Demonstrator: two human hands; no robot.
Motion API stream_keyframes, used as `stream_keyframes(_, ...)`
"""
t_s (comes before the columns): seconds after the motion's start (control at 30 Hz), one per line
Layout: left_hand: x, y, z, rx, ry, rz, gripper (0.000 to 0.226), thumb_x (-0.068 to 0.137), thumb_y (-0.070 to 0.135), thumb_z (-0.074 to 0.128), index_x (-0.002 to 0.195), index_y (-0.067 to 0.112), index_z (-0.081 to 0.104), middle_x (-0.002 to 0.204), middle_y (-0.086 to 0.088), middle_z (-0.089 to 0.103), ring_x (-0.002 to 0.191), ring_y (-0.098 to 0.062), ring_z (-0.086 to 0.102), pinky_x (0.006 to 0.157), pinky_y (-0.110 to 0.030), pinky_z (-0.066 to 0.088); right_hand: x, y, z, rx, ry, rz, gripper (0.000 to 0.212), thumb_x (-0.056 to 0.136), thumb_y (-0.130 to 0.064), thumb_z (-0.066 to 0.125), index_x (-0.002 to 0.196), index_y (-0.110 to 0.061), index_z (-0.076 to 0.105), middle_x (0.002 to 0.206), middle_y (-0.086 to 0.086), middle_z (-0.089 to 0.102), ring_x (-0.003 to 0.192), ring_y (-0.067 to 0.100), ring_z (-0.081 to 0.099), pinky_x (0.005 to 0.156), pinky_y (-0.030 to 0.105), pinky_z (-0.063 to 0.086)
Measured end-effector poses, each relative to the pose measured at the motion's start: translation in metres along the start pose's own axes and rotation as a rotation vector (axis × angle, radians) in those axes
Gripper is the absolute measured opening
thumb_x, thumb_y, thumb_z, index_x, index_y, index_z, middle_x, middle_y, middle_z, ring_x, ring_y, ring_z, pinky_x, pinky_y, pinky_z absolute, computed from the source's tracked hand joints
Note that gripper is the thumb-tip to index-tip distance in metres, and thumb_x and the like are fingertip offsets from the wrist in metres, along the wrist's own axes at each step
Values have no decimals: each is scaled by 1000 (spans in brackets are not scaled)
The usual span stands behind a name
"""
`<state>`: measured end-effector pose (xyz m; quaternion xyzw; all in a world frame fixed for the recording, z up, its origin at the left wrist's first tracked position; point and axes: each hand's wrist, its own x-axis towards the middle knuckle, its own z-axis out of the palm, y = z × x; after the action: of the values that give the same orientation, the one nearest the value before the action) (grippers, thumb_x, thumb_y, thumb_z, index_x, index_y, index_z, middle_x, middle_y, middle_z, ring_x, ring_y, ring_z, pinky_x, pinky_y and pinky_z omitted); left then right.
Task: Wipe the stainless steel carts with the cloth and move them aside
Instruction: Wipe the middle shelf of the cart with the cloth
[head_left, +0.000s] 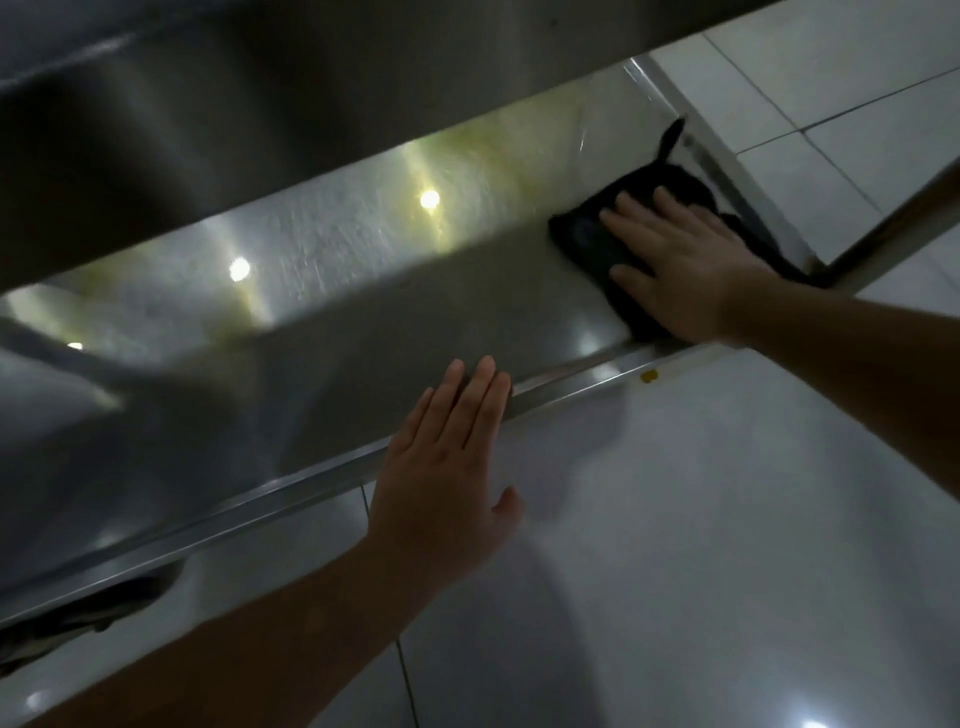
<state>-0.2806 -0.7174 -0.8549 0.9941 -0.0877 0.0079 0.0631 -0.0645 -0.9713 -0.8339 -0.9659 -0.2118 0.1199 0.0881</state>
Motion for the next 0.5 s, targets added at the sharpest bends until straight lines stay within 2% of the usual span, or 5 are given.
stream_keyframes(0.07, -1, 0, -1, 3, 5, -2, 103, 77, 47, 69, 166, 14, 29, 176, -1, 20, 163, -20, 11, 131, -40, 16, -1, 10, -2, -22, -7, -7, 64, 108, -56, 28, 166, -40, 5, 173, -15, -3, 157, 12, -10, 125, 39, -7)
stream_keyframes(0.2, 0, 1, -2, 0, -3, -6, 103, 77, 46, 70, 166, 15, 29, 176, -1, 20, 163, -21, 11, 130, -41, 18, 35, 5, -14, 74, 158, 372, 63, 107, -44, 28, 166, -27, 16, 175, -2, 6, 161, 29, -5, 129, 49, -6)
stream_keyframes(0.27, 0, 0, -2, 4, -8, 0, 103, 77, 48, 68, 167, 15, 28, 176, 0, 19, 164, -21, 10, 130, -41, 18, 51, -34, -10, 128, 178, 437, 65, 106, -42, 29, 167, -23, 15, 175, 2, 4, 161, 33, -5, 129, 51, -5)
stream_keyframes(0.4, 0, -2, 0, 8, -18, 1, 105, 78, 50, 68, 167, 14, 27, 176, -3, 19, 163, -22, 12, 130, -43, 20, 65, -144, 12, 90, 128, 105, 65, 107, -42, 35, 166, -24, 18, 175, 1, 9, 160, 33, 2, 128, 48, 3)
stream_keyframes(0.5, -2, -1, 0, -2, -41, 14, 105, 81, 49, 70, 167, 10, 23, 175, -8, 19, 163, -24, 11, 128, -48, 26, 61, -187, 22, 88, 1, -146, 62, 109, -46, 28, 167, -32, 13, 175, -8, 3, 161, 23, -6, 128, 44, -4)
